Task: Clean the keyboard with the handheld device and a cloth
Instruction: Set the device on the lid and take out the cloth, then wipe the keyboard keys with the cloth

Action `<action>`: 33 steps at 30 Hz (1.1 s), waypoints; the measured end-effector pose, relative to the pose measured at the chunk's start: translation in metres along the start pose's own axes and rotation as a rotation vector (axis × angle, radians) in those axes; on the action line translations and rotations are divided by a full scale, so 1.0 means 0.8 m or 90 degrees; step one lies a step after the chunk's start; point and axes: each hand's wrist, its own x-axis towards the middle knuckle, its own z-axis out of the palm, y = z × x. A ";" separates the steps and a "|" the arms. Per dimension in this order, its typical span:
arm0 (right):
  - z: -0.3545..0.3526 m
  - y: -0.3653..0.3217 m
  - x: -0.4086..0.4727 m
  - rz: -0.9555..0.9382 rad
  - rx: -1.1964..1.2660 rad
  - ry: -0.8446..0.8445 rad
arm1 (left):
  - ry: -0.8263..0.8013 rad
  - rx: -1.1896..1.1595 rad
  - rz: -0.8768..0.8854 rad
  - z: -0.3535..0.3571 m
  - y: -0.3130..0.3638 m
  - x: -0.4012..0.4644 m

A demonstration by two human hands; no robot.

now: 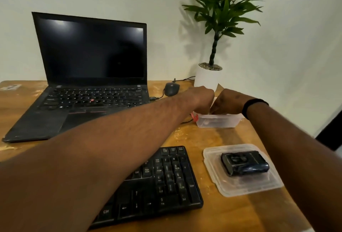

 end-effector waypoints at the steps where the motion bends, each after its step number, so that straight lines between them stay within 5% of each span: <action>1: 0.001 -0.001 0.001 0.008 -0.003 0.005 | 0.010 0.013 0.007 0.002 0.000 0.002; 11: 0.001 -0.010 -0.021 -0.035 -0.014 0.152 | 0.119 -0.006 0.020 -0.026 0.000 -0.023; 17: -0.044 -0.055 -0.072 -0.139 0.184 0.438 | 0.315 -0.269 0.002 -0.106 -0.030 -0.080; 21: -0.066 -0.122 -0.118 -0.227 0.285 0.499 | 0.416 -0.379 -0.026 -0.142 -0.051 -0.153; 28: -0.016 -0.247 -0.216 -0.332 0.588 0.368 | 0.483 -0.641 -0.120 -0.114 -0.085 -0.346; 33: 0.062 -0.337 -0.271 -0.358 0.619 0.199 | 0.514 -0.634 -0.220 -0.040 -0.108 -0.492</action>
